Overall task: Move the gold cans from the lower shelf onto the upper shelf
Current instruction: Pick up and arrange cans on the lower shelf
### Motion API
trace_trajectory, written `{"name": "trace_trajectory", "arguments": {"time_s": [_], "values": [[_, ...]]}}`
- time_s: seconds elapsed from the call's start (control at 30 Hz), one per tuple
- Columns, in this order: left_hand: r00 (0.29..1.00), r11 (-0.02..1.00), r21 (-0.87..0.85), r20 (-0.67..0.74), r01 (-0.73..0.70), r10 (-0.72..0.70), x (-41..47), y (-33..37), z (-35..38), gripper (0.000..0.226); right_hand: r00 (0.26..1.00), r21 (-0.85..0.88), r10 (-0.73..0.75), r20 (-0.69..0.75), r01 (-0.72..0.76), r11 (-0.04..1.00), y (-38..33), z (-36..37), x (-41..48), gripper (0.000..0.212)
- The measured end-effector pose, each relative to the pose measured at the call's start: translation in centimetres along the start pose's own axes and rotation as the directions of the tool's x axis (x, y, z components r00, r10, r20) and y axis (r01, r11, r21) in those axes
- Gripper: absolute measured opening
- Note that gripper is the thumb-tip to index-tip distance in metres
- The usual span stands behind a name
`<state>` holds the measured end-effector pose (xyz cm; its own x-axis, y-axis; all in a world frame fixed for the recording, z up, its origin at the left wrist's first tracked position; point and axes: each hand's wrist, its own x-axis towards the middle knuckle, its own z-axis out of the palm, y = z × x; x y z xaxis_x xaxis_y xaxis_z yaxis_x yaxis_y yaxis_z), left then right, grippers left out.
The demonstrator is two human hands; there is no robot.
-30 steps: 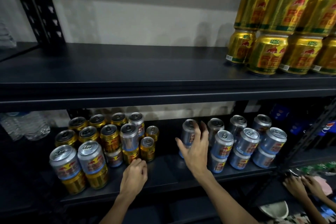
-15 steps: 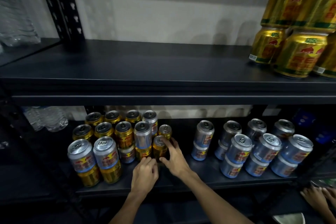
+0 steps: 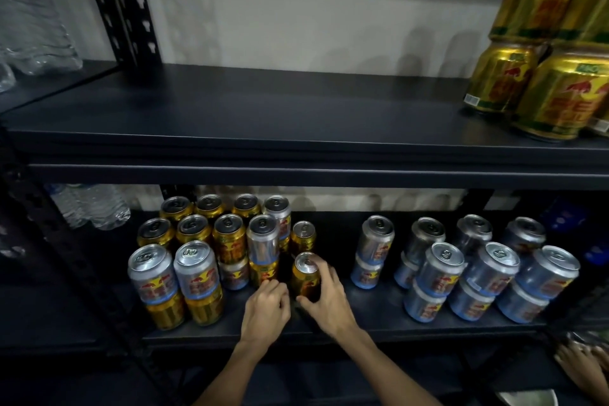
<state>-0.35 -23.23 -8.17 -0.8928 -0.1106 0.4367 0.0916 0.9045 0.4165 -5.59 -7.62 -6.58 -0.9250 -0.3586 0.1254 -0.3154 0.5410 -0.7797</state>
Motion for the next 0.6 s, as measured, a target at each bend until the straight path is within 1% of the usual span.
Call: {"name": "trace_trajectory", "arguments": {"time_s": [0.1, 0.17, 0.27, 0.37, 0.43, 0.5, 0.6], "values": [[1.000, 1.000, -0.001, 0.011, -0.007, 0.007, 0.0, 0.0, 0.0, 0.030, 1.000, 0.022, 0.017, -0.002, -0.017, 1.000, -0.5, 0.1, 0.3, 0.090], [1.000, 1.000, 0.001, 0.014, -0.005, 0.005, -0.1, 0.1, -0.1, 0.030, 0.999, 0.035, 0.034, -0.004, -0.034, 0.999, -0.7, 0.0, 0.2, 0.089], [1.000, 1.000, 0.010, 0.026, 0.006, -0.007, -0.1, 0.1, 0.0, 0.031, 0.999, 0.032, 0.040, 0.031, -0.041, 0.999, -0.5, -0.3, -0.4, 0.097], [1.000, 1.000, 0.018, 0.023, 0.006, -0.006, -0.2, 0.0, 0.0, 0.030, 0.998, 0.019, 0.014, 0.062, -0.015, 1.000, 0.4, -0.7, -1.2, 0.102], [0.999, 1.000, 0.021, 0.034, -0.001, 0.000, -0.1, 0.1, 0.0, 0.029, 0.997, 0.015, -0.008, 0.072, 0.007, 1.000, 0.8, -0.9, -1.8, 0.101], [0.999, 1.000, 0.023, 0.041, 0.001, -0.002, -0.1, 0.3, 0.0, 0.029, 0.999, 0.020, -0.025, 0.049, 0.024, 1.000, 1.0, -1.2, -2.1, 0.099], [0.999, 1.000, 0.017, 0.040, 0.008, -0.009, -0.1, 0.3, 0.0, 0.028, 0.999, 0.037, -0.030, 0.022, 0.029, 0.999, 0.9, -1.3, -1.9, 0.086]]}}
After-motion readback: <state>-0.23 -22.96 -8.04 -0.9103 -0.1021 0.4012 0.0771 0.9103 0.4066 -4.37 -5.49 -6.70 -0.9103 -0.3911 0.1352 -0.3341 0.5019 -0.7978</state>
